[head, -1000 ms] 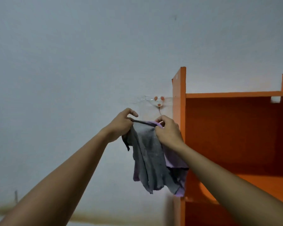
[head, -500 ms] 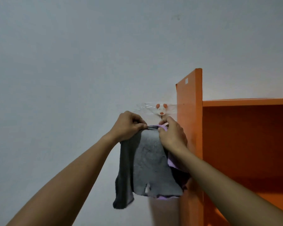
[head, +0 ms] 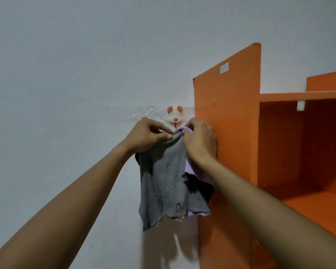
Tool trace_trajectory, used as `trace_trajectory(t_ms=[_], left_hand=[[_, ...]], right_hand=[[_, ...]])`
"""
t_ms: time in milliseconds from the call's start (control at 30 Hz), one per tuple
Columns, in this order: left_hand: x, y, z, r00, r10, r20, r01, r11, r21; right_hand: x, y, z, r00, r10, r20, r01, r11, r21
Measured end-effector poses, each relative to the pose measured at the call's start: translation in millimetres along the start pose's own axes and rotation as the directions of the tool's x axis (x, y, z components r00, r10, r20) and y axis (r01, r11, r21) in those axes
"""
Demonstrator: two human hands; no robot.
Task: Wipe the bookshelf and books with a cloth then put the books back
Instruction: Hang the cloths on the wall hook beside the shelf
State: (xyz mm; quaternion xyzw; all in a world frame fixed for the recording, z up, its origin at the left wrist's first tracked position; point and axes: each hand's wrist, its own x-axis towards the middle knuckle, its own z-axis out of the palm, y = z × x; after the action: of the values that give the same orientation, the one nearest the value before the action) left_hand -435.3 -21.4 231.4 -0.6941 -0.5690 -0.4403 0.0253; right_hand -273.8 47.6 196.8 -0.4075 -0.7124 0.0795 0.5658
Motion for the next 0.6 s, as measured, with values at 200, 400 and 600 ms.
trace_trajectory(t_ms=[200, 400, 600], left_hand=[[26, -5, 23, 0.925, 0.199, -0.323, -0.075, 0.931, 0.358], [38, -19, 39, 0.887, 0.284, -0.364, -0.037, 0.829, 0.558], [34, -40, 55, 0.860, 0.375, -0.346, -0.079, 0.767, 0.637]], right_hand=[[31, -4, 10, 0.997, -0.014, -0.074, 0.014, 1.000, -0.005], [51, -1, 21, 0.982, -0.185, 0.030, 0.187, 0.954, -0.234], [40, 7, 34, 0.980, -0.187, 0.075, 0.201, 0.933, -0.299]])
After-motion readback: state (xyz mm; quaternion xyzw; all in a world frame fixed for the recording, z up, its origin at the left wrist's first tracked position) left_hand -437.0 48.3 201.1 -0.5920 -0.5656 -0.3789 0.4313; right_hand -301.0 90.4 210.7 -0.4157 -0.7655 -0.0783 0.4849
